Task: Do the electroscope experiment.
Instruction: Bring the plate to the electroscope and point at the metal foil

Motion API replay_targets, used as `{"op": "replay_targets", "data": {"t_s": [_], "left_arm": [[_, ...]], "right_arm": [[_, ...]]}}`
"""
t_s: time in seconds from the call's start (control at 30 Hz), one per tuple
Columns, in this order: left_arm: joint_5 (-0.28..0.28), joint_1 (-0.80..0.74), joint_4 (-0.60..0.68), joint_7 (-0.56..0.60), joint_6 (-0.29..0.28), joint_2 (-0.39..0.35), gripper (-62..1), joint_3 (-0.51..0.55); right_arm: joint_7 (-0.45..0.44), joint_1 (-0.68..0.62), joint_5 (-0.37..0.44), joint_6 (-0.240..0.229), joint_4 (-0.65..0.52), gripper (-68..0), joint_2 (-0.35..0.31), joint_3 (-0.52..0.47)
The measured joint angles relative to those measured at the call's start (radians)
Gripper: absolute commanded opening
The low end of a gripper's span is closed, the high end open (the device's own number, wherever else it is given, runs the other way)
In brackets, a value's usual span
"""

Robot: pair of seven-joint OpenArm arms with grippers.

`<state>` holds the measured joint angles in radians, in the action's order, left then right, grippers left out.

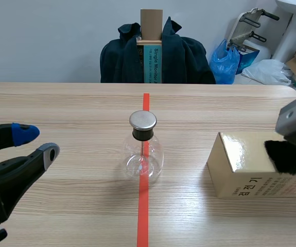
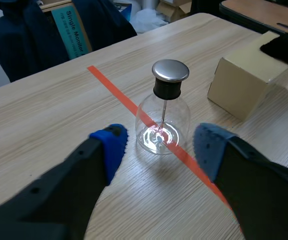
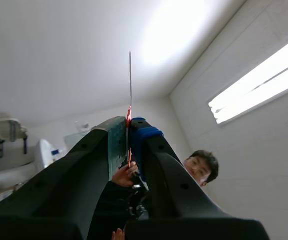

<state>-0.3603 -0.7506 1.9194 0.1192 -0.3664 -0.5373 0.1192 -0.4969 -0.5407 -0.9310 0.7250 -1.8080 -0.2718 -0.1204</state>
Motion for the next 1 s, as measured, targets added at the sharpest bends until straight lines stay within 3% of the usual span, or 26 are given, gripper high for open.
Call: {"op": "replay_targets", "data": {"t_s": [0.13,0.43,0.63,0.83,1.0], "left_arm": [[0.000,0.000,0.000,-0.003,0.000,0.000,-57.6,0.000],[-0.001,0.001,-0.004,0.008,0.000,0.000,-57.9,0.000],[0.003,0.058,-0.109,0.065,0.003,0.000,-57.7,-0.011],[0.101,0.165,-0.287,0.138,0.006,0.000,-57.7,-0.129],[0.148,0.261,-0.424,0.195,0.006,0.000,-57.7,-0.234]], "right_arm": [[-0.031,0.028,-0.014,0.000,0.000,-66.7,0.000,-0.016],[-0.034,0.025,-0.014,0.000,-0.009,-66.7,0.000,-0.048],[-0.034,0.025,-0.015,0.000,-0.043,-66.7,0.000,-0.070],[-0.072,0.025,-0.022,0.000,-0.043,-66.7,0.000,-0.070],[-0.082,0.025,-0.023,0.000,-0.043,-66.7,0.000,-0.070]]}}
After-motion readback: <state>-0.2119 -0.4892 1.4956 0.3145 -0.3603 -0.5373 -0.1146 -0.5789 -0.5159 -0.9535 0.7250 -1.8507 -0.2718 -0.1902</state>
